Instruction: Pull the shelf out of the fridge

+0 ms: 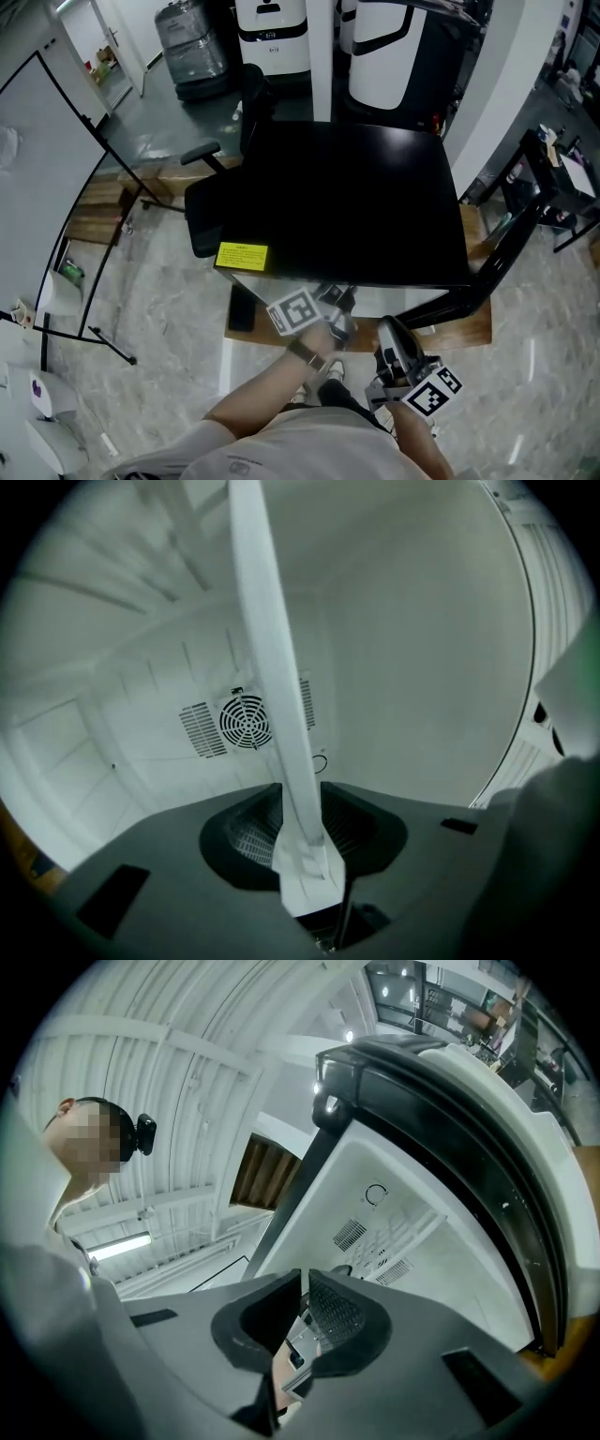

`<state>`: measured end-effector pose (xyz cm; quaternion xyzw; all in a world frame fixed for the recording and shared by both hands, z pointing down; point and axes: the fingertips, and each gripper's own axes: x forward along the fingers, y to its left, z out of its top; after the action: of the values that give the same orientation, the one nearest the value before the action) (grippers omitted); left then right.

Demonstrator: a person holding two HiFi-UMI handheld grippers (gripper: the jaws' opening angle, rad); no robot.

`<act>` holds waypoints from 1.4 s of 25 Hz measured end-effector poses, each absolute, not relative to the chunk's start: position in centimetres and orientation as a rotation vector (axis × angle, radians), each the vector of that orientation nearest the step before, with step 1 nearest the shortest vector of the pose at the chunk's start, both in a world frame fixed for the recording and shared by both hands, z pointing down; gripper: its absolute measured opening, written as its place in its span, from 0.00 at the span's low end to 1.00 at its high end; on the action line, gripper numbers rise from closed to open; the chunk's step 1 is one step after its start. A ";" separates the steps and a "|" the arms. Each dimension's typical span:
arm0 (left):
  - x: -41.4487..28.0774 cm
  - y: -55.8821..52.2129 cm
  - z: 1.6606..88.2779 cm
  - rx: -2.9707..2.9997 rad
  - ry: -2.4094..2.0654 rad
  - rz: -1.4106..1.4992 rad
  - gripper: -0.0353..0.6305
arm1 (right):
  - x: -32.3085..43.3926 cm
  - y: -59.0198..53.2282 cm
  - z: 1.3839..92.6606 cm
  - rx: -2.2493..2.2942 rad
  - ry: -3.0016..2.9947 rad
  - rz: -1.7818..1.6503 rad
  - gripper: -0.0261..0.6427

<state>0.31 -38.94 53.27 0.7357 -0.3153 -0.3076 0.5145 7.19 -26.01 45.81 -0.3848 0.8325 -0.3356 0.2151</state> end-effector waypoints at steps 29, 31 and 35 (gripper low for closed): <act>0.6 -37.9 53.1 1.663 -0.798 -0.807 0.09 | 8.8 -24.7 46.4 -1.083 2.251 -0.967 0.07; 0.6 -37.3 53.1 1.658 -0.803 -0.806 0.09 | 8.8 -24.3 46.4 -1.084 2.248 -0.968 0.07; 0.7 -36.6 53.1 1.651 -0.812 -0.805 0.09 | 8.9 -23.8 46.4 -1.088 2.242 -0.969 0.07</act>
<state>0.68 -36.58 53.11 0.6935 -0.3410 -0.3384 0.5369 8.92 -23.76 46.37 -0.3957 0.8156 -0.3527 0.2319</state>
